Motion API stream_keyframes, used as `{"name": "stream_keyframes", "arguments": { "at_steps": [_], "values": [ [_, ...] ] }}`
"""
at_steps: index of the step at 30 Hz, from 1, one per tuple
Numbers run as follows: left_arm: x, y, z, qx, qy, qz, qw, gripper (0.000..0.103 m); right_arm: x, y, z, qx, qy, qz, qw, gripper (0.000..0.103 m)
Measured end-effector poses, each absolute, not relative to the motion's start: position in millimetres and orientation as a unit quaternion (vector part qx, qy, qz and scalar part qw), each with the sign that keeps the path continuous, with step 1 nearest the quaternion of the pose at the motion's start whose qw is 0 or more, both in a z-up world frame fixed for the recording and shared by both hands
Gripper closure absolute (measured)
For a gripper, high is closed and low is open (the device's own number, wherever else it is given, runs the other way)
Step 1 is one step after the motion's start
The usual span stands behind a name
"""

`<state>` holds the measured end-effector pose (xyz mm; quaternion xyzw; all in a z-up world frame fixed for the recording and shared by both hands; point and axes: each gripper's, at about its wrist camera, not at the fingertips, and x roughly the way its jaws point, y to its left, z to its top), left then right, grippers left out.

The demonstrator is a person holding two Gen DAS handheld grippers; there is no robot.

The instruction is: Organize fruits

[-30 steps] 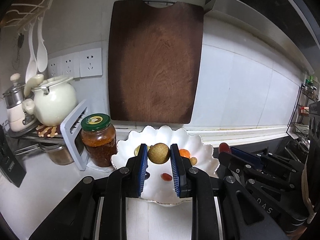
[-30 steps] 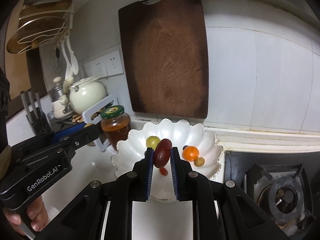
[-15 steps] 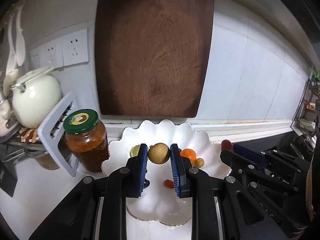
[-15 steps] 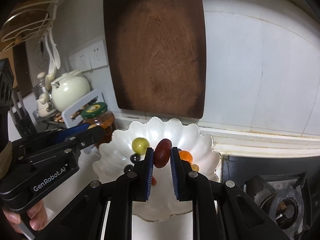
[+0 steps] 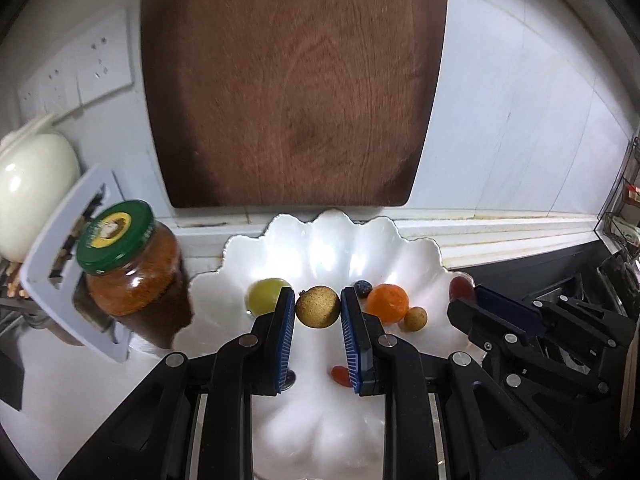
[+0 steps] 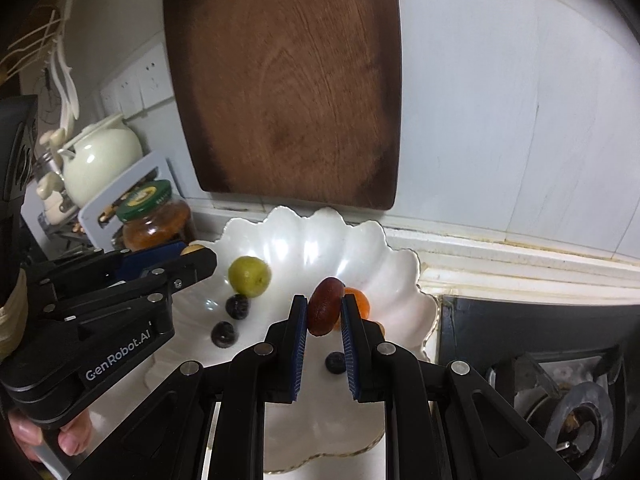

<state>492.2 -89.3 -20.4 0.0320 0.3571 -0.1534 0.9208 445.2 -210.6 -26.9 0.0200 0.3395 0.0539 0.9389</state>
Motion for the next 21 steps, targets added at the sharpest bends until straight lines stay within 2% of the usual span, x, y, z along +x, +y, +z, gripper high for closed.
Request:
{"name": "stream_keyframes", "arguments": {
  "at_steps": [5, 7, 9, 13, 21],
  "values": [
    [504.4, -95.2, -29.8, 0.036, 0.378, -0.152, 0.913, 0.078, 456.0, -212.7, -34.7, 0.019, 0.356, 0.051, 0.933, 0.084],
    [507.5, -97.0, -31.9, 0.039, 0.382, -0.15, 0.911, 0.071, 459.7, -214.4, -37.6, 0.022, 0.361, 0.05, 0.931, 0.084],
    [508.9, -96.8, -32.1, 0.039, 0.388, -0.147, 0.909, 0.055, 462.5, -216.9, -39.8, 0.026, 0.367, 0.049, 0.929, 0.083],
    [508.1, -93.6, -32.3, 0.037, 0.394, -0.136, 0.908, 0.052, 464.0, -222.2, -42.9, 0.036, 0.373, 0.041, 0.926, 0.069],
    [485.3, -76.1, -26.4, 0.054, 0.374, -0.085, 0.922, 0.037, 453.3, -223.3, -40.9, 0.036, 0.364, 0.022, 0.931, 0.053]
  ]
}}
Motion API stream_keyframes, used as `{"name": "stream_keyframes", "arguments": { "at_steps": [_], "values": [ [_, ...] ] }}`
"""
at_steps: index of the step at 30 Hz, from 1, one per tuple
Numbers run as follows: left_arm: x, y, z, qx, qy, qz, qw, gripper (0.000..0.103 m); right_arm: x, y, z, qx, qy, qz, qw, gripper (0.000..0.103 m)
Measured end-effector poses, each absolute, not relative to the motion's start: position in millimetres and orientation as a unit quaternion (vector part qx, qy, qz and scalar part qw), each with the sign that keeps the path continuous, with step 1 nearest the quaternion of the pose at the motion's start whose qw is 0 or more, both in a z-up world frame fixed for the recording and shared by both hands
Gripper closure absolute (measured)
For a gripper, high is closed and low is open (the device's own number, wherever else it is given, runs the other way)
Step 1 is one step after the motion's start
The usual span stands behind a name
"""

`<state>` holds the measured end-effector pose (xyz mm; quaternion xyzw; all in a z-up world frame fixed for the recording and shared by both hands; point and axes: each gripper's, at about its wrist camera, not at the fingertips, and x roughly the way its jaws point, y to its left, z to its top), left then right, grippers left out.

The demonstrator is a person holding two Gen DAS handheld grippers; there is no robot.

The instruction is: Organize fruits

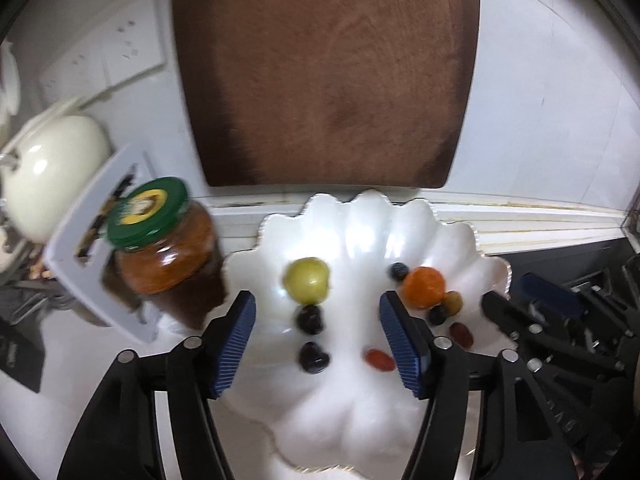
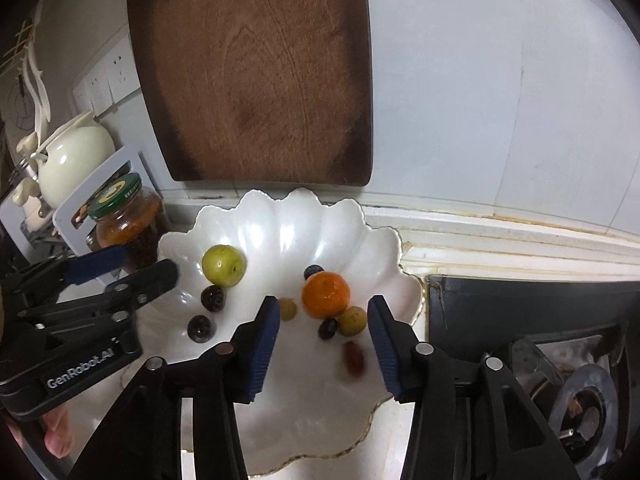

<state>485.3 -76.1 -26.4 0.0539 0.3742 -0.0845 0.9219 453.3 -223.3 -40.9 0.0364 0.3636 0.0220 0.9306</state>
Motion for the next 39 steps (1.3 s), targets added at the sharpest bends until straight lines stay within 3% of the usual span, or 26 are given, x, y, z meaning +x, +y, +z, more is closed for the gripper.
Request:
{"name": "stream_keyframes", "arguments": {
  "at_steps": [10, 18, 39],
  "values": [
    [449.2, -47.8, -7.4, 0.073, 0.33, -0.058, 0.939, 0.025, 415.8, -207.6, -23.0, 0.037, 0.317, -0.006, 0.948, 0.035],
    [402.4, -31.9, 22.7, 0.076, 0.275, -0.063, 0.956, 0.009, 375.7, -205.4, -1.5, 0.039, 0.282, -0.033, 0.958, 0.023],
    [227.3, -28.4, 51.9, 0.049, 0.206, -0.059, 0.975, 0.0, 205.7, -207.4, 42.4, 0.005, 0.205, -0.03, 0.978, 0.02]
  ]
}}
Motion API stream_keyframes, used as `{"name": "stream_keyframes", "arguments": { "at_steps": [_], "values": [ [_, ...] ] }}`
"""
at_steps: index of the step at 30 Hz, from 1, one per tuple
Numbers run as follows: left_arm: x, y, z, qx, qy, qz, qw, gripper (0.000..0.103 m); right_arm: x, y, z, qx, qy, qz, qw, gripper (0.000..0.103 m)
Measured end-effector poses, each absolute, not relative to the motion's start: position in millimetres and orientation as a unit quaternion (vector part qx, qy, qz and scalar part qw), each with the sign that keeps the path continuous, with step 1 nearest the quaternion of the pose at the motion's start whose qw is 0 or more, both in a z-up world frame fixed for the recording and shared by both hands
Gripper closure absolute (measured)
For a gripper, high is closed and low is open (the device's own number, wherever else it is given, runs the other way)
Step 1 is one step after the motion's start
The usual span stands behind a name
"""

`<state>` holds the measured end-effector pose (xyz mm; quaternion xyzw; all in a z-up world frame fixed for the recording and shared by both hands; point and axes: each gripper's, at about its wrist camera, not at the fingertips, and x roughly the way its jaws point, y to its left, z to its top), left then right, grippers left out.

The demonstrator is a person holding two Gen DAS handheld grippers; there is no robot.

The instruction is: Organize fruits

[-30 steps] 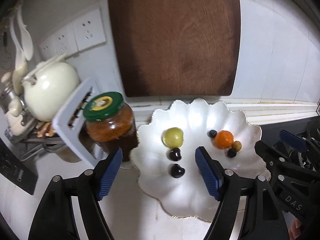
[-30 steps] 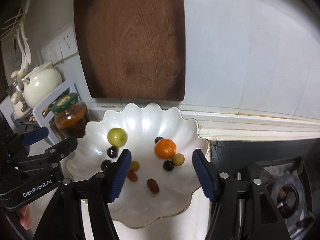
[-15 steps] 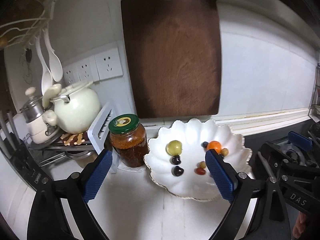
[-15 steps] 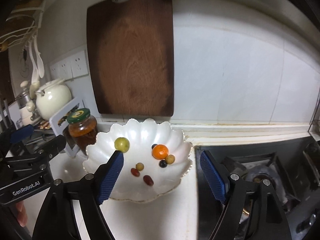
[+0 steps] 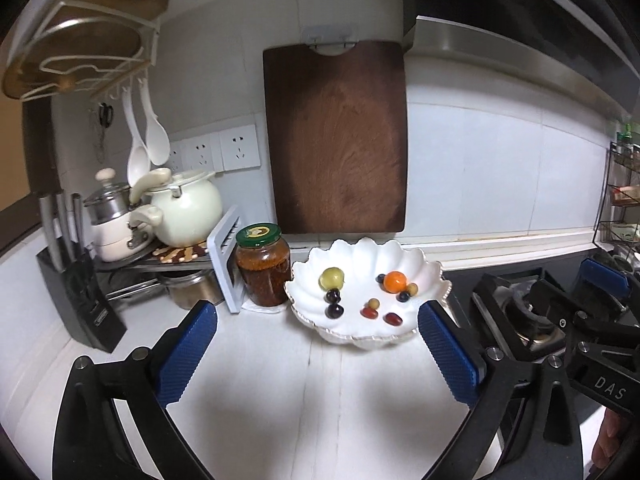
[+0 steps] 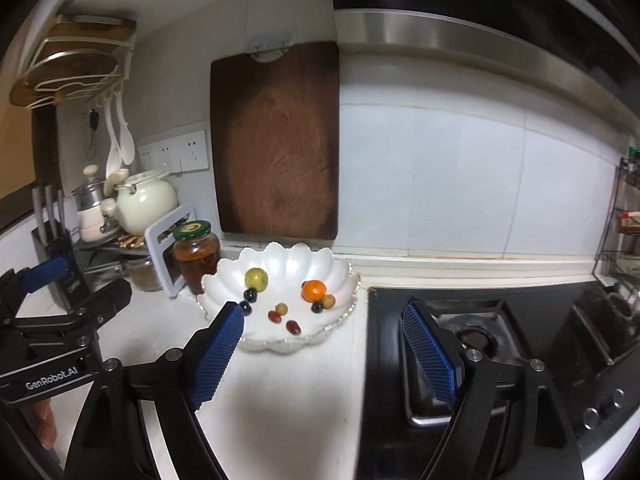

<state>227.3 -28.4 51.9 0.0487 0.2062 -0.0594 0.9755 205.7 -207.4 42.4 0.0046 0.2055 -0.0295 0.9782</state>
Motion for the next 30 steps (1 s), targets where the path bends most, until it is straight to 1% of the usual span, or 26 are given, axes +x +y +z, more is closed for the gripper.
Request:
{"name": "stream_keyframes", "arguments": {
  "at_steps": [6, 8, 13, 30],
  "values": [
    [174.2, -27.1, 56.4, 0.051, 0.191, -0.066, 0.978, 0.0, 152.1, -207.4, 47.3, 0.005, 0.193, -0.03, 0.981, 0.02],
    [155.7, -26.4, 57.5, 0.051, 0.186, -0.071, 0.979, 0.0, 136.1, -206.8, 48.4, 0.004, 0.19, -0.033, 0.981, 0.016],
    [123.9, -26.9, 56.4, 0.054, 0.187, -0.079, 0.978, 0.0, 97.9, -204.5, 49.1, 0.001, 0.181, -0.034, 0.983, 0.016],
    [40.8, -27.7, 54.4, 0.061, 0.175, -0.085, 0.979, 0.0, 13.5, -206.9, 41.3, 0.003, 0.18, -0.044, 0.983, 0.016]
  ]
}}
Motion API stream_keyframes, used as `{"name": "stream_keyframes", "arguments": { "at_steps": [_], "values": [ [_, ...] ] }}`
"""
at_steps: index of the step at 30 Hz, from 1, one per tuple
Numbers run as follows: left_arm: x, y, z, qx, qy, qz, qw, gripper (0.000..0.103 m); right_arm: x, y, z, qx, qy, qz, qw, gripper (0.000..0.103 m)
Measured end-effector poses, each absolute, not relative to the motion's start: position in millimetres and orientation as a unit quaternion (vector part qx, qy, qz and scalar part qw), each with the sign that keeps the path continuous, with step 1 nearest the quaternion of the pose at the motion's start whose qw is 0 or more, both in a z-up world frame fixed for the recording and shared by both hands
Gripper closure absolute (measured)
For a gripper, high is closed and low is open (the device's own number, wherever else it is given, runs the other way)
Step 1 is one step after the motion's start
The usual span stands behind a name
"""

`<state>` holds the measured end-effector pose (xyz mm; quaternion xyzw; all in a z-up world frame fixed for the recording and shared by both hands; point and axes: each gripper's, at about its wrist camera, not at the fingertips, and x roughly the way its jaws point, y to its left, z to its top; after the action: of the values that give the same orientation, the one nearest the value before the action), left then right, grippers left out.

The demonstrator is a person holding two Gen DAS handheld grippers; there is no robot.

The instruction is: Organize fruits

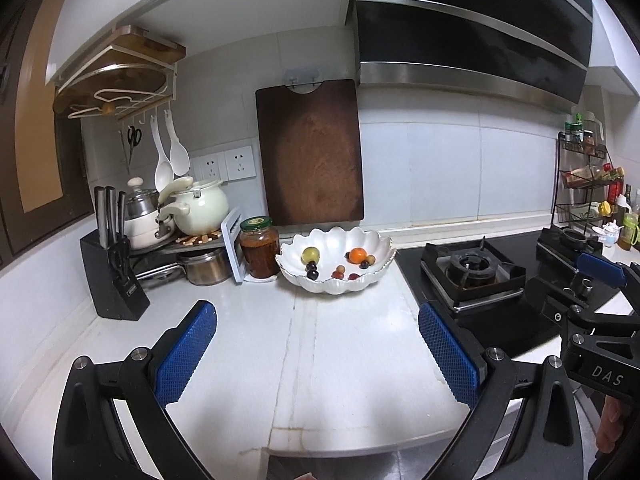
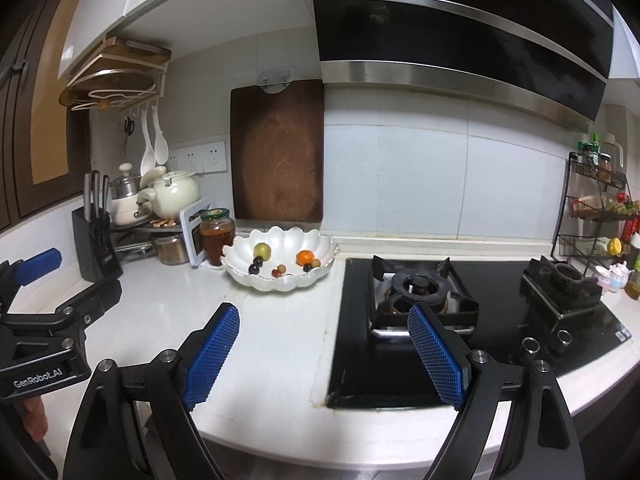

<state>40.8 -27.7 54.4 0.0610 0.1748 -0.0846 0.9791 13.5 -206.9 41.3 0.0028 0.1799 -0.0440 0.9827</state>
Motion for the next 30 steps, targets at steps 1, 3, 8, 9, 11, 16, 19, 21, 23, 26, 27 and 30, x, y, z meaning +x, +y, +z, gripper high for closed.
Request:
{"name": "stream_keyframes", "arguments": {
  "at_steps": [1, 3, 8, 9, 11, 16, 19, 21, 23, 26, 27, 30],
  "values": [
    [37.8, -27.4, 54.5, 0.06, 0.175, -0.087, 0.979, 0.0, 8.9, -207.1, 41.1, 0.002, 0.18, -0.044, 0.983, 0.016],
    [32.4, -26.9, 55.3, 0.06, 0.175, -0.088, 0.979, 0.0, 3.6, -207.9, 41.1, 0.0, 0.18, -0.043, 0.983, 0.016],
    [19.3, -28.8, 57.9, 0.066, 0.166, -0.091, 0.98, 0.0, -10.8, -209.2, 38.7, -0.001, 0.182, -0.045, 0.982, 0.016],
    [17.7, -29.4, 57.7, 0.066, 0.166, -0.091, 0.98, 0.0, -12.1, -209.6, 38.3, 0.0, 0.182, -0.045, 0.982, 0.016],
    [14.1, -30.4, 57.0, 0.065, 0.168, -0.096, 0.979, 0.0, -15.5, -211.0, 37.3, 0.003, 0.184, -0.045, 0.982, 0.016],
    [9.8, -32.4, 54.4, 0.06, 0.177, -0.1, 0.977, 0.0, -20.8, -214.0, 35.9, 0.007, 0.187, -0.044, 0.981, 0.016],
    [6.7, -33.0, 54.0, 0.061, 0.176, -0.1, 0.977, 0.0, -22.7, -214.6, 35.7, 0.007, 0.185, -0.044, 0.982, 0.016],
    [4.9, -33.6, 54.5, 0.061, 0.174, -0.1, 0.978, 0.0, -24.1, -214.8, 35.7, 0.007, 0.184, -0.043, 0.982, 0.016],
    [3.6, -34.0, 55.2, 0.059, 0.174, -0.1, 0.978, 0.0, -25.5, -216.0, 36.3, 0.008, 0.183, -0.042, 0.982, 0.016],
    [1.6, -34.2, 55.6, 0.057, 0.172, -0.101, 0.978, 0.0, -28.1, -216.2, 37.7, 0.009, 0.18, -0.04, 0.983, 0.016],
    [1.0, -34.3, 55.9, 0.056, 0.171, -0.102, 0.978, 0.0, -29.3, -216.2, 38.1, 0.008, 0.179, -0.041, 0.983, 0.016],
    [-1.3, -33.7, 57.1, 0.054, 0.169, -0.102, 0.979, 0.0, -31.9, -215.7, 38.9, 0.006, 0.177, -0.04, 0.983, 0.016]
  ]
}}
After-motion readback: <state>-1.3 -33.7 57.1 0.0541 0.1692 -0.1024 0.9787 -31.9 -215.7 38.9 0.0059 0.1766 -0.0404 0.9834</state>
